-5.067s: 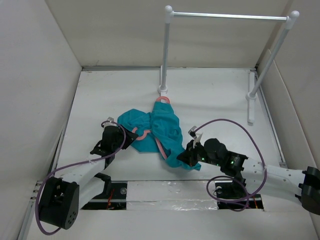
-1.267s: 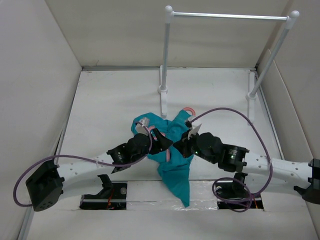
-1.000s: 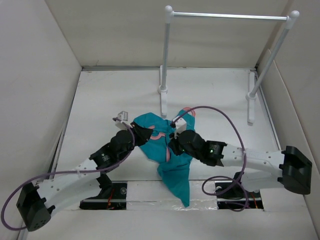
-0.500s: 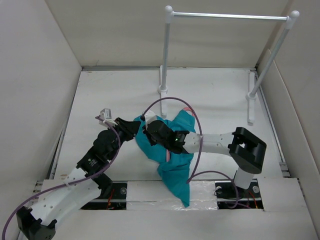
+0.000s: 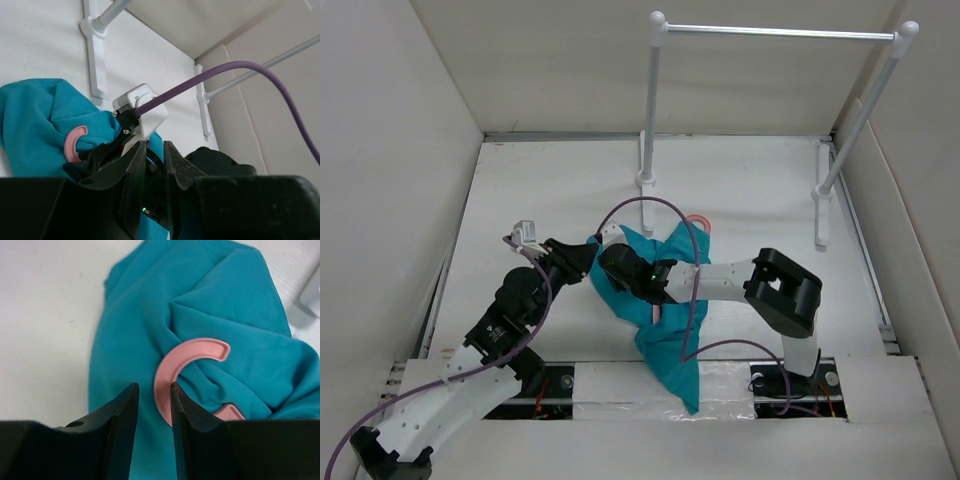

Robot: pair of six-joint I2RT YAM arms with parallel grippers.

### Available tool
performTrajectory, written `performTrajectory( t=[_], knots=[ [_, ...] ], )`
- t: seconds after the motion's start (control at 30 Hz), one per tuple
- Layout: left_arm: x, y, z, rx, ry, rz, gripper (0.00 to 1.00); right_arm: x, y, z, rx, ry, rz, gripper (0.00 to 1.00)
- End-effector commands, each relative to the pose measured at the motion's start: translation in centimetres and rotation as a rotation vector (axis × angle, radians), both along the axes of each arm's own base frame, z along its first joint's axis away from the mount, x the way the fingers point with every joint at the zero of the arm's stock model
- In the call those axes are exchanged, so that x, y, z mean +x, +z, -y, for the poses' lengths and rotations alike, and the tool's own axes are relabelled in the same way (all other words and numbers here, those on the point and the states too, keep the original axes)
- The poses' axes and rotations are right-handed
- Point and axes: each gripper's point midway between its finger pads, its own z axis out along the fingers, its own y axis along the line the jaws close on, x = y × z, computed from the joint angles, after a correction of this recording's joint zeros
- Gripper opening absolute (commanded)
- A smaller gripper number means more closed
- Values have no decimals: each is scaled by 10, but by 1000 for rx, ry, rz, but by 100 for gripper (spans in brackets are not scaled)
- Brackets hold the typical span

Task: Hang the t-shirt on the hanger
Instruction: Pick up the hanger from the clothesline.

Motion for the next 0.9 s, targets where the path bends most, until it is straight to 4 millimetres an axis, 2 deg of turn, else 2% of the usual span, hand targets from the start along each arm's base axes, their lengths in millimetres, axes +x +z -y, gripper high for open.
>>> performTrajectory(
  t=[0.0, 0.1, 0.3, 0.5, 0.6, 0.63, 0.7, 0.73, 0.83, 0.87],
  knots=[
    [-3, 28, -3, -44, -2, 68, 18, 13, 15, 8, 16, -96, 43, 37],
    [-4, 36, -9, -49, 19, 83, 18, 14, 9, 14, -1, -124, 47, 38],
    [-7, 50, -16, -68, 39, 118, 19, 9, -7, 8, -12, -111, 28, 39],
    [-7, 47, -16, -63, 42, 108, 19, 10, -16, 0, -11, -91, 15, 39],
    [-6, 47, -17, -57, 50, 102, 19, 12, -17, 0, -18, -95, 24, 36],
    [-5, 45, -17, -54, 51, 96, 19, 12, -13, 0, -14, -100, 30, 28],
    [-5, 42, -15, -58, 45, 91, 20, 9, -9, 6, -18, -110, 43, 24],
    [-5, 42, -15, -60, 49, 90, 19, 11, 13, 4, 41, -114, 74, 20],
    [-2, 43, -14, -54, 50, 87, 20, 4, 43, 12, 88, -101, 114, 15],
    [-2, 45, -14, -57, 50, 90, 20, -1, 75, 14, 153, -90, 141, 13]
  ],
)
